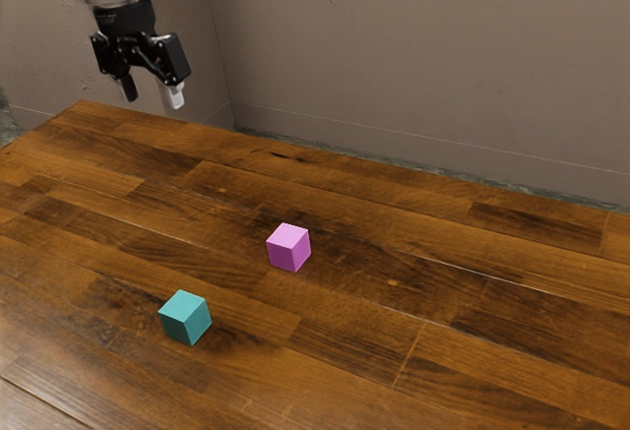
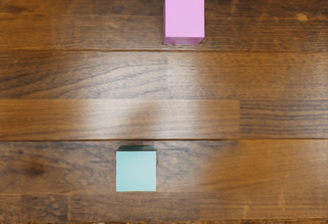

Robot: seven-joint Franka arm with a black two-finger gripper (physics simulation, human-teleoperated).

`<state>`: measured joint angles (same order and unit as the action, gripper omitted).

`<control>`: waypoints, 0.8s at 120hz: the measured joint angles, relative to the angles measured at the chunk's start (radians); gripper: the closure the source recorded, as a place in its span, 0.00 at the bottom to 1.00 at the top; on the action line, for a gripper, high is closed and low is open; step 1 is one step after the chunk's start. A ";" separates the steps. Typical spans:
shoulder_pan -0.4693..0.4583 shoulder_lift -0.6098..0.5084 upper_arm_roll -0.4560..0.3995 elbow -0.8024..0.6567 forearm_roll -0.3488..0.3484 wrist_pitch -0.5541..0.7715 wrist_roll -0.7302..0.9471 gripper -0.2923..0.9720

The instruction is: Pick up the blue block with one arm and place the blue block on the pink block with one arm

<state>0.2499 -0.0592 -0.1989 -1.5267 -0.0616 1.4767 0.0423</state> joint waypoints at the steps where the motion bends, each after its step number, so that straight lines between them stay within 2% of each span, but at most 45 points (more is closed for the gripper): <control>1: 0.000 0.000 0.000 0.000 0.000 -0.001 -0.001 0.23; 25: 0.003 0.001 0.000 0.004 0.001 -0.014 -0.014 0.23; 35: 0.011 0.000 -0.014 0.236 0.006 -0.077 -0.018 0.23; 47: 0.000 0.003 -0.045 0.302 0.022 -0.135 -0.022 0.23; 65: -0.057 0.138 -0.089 0.296 0.067 -0.189 -0.026 0.23; 73: -0.039 0.170 -0.090 0.291 0.079 -0.199 -0.022 0.23; 81: 0.000 0.155 -0.092 0.220 0.096 -0.184 -0.019 0.23; 96: 0.054 -0.089 -0.092 -0.263 0.110 -0.003 0.000 0.23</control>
<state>0.3037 -0.1477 -0.2906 -1.7900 0.0489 1.4740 0.0425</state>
